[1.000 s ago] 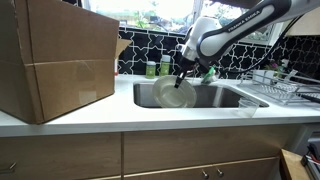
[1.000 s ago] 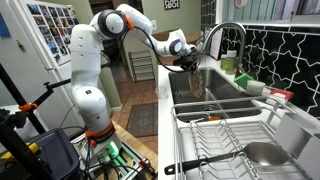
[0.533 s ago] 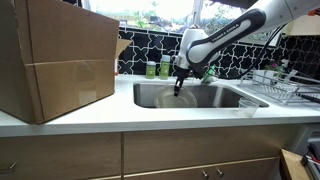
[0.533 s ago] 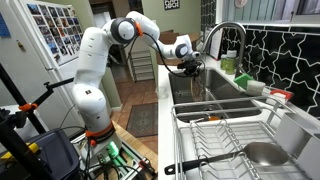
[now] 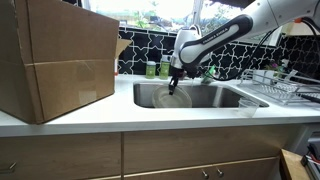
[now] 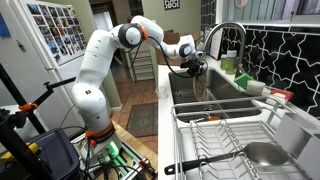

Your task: Remove the plate from the dish rack, then rinse it and place it in the sink

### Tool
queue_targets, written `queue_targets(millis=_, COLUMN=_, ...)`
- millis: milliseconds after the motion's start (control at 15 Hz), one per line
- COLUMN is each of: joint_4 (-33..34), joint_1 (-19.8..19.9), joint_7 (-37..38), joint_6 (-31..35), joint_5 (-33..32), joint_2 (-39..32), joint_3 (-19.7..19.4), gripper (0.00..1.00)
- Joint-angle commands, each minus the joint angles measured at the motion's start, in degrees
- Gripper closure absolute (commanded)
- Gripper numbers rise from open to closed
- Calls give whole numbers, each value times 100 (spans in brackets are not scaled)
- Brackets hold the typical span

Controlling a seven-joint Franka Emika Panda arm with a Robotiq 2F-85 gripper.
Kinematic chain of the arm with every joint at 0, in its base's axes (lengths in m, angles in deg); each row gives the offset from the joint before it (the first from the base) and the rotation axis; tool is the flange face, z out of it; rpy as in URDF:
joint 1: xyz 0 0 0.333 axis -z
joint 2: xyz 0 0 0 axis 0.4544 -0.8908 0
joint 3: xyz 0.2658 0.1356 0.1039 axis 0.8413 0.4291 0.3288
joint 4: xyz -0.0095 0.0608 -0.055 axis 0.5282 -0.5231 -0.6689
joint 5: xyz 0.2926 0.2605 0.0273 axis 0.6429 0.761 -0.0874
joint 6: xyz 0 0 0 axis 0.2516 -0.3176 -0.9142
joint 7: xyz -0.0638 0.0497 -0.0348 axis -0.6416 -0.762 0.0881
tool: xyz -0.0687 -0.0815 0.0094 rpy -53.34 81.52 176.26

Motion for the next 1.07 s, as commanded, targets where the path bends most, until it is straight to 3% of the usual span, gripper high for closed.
queue_targets(millis=0, joint_4=539, joint_1=48, joint_7=295, joint_6=-587, joint_5=244, joint_2=-325, joint_3=119, gripper=95)
queue_targets(millis=67, joint_4=619, joint_1=85, joint_7=305, joint_6=-685, joint_5=373, joint_2=-368, joint_3=189, gripper=93)
queue_targets(millis=200, joint_4=785, joint_1=81, joint_7=398, joint_6=-850, joint_5=506, joint_2=-454, joint_3=236, gripper=100)
queue_targets(millis=533, joint_4=1157, joint_1=71, joint_7=568, joint_6=-1138, joint_5=613, joint_2=-625, joint_3=263, gripper=98)
queue_targets(millis=600, joint_4=1232, joint_1=70, joint_7=581, joint_6=-1207, joint_5=619, joint_2=-659, joint_3=268, gripper=65)
queue_targets(millis=733, joint_4=1343, joint_1=56, joint_7=635, joint_6=-1320, joint_5=657, joint_2=-699, joint_3=270, gripper=57)
queue_targets(millis=1000, joint_4=1487, joint_1=-37, joint_7=926, joint_6=-1494, joint_5=698, joint_2=-671, joint_3=269, gripper=27)
